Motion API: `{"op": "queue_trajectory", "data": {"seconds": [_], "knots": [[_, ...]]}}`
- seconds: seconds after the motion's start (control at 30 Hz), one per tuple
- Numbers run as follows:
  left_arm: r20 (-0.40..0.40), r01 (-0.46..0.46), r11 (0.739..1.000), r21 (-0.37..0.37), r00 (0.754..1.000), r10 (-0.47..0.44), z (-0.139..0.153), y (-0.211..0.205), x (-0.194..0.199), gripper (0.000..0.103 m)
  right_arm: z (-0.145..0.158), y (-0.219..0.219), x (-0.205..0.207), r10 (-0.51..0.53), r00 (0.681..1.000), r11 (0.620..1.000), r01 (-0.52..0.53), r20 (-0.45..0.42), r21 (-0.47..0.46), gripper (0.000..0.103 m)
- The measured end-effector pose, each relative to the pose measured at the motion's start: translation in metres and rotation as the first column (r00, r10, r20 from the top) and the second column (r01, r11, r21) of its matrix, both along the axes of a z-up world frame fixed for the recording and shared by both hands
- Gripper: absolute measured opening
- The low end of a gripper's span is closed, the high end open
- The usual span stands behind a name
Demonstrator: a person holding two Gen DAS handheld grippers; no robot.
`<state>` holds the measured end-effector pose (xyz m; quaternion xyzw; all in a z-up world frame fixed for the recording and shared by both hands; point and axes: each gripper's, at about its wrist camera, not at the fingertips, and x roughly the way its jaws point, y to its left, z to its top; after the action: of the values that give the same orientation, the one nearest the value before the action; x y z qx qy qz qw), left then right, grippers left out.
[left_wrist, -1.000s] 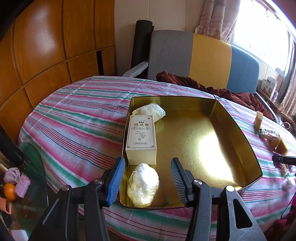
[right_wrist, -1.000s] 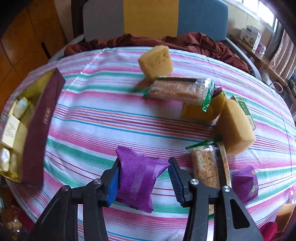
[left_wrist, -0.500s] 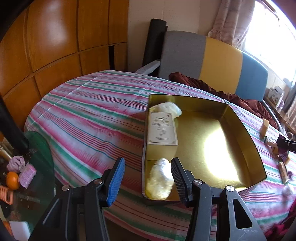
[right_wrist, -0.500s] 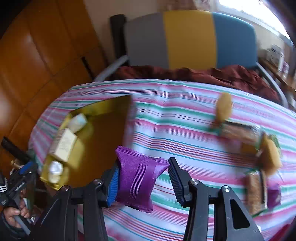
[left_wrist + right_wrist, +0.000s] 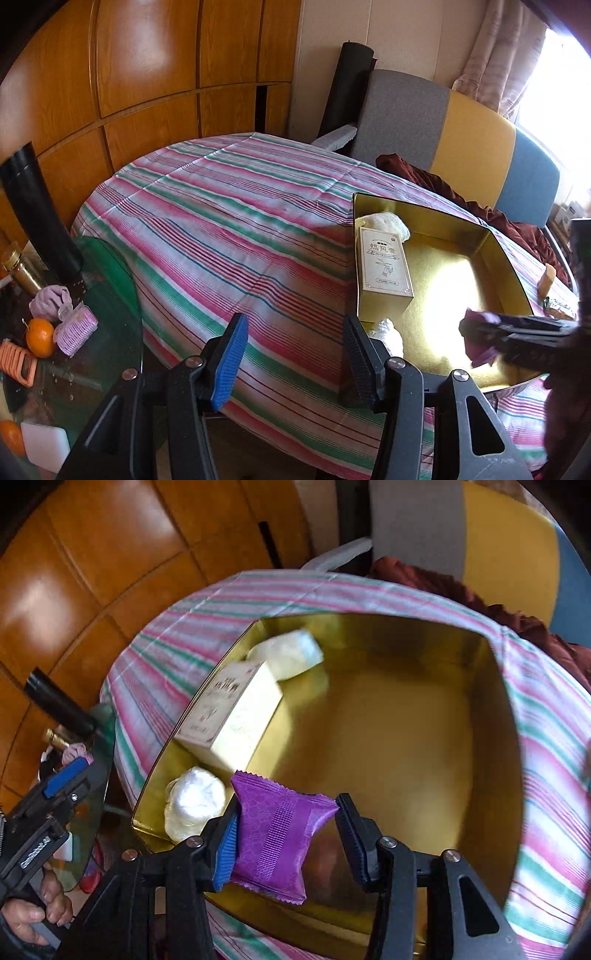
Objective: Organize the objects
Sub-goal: 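Carry the purple packet into the gold box and release it with the right tool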
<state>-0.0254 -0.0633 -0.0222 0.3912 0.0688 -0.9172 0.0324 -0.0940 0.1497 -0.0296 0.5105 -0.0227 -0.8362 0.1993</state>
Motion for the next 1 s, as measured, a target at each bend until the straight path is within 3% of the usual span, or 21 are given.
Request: {"op": "queue_trajectory", "data": {"seconds": [0.1, 0.43, 0.73, 1.0], "knots": [[0.012, -0.005, 1.0, 0.008, 1.0, 0.004, -0.004, -0.003, -0.001, 0.054, -0.008, -0.013, -0.001, 0.018, 1.0, 1.0, -0.019, 0.011, 0.018, 0.05], [0.001, -0.003, 1.0, 0.003, 1.0, 0.003, -0.003, 0.0, 0.0, 0.06, -0.022, -0.029, 0.004, 0.084, 0.994, 0.996, -0.081, 0.068, -0.048, 0.057], [-0.036, 0.059, 0.998, -0.028, 0.998, -0.06, 0.011, 0.022, 0.005, 0.061, 0.011, 0.016, 0.026, -0.02, 1.0, 0.994, 0.017, -0.02, -0.112, 0.058], [-0.059, 0.182, 0.982, -0.055, 0.981, -0.185, 0.024, 0.063, 0.008, 0.061, 0.033, 0.085, 0.044, -0.173, 0.982, 0.981, 0.165, -0.074, -0.106, 0.058]]}}
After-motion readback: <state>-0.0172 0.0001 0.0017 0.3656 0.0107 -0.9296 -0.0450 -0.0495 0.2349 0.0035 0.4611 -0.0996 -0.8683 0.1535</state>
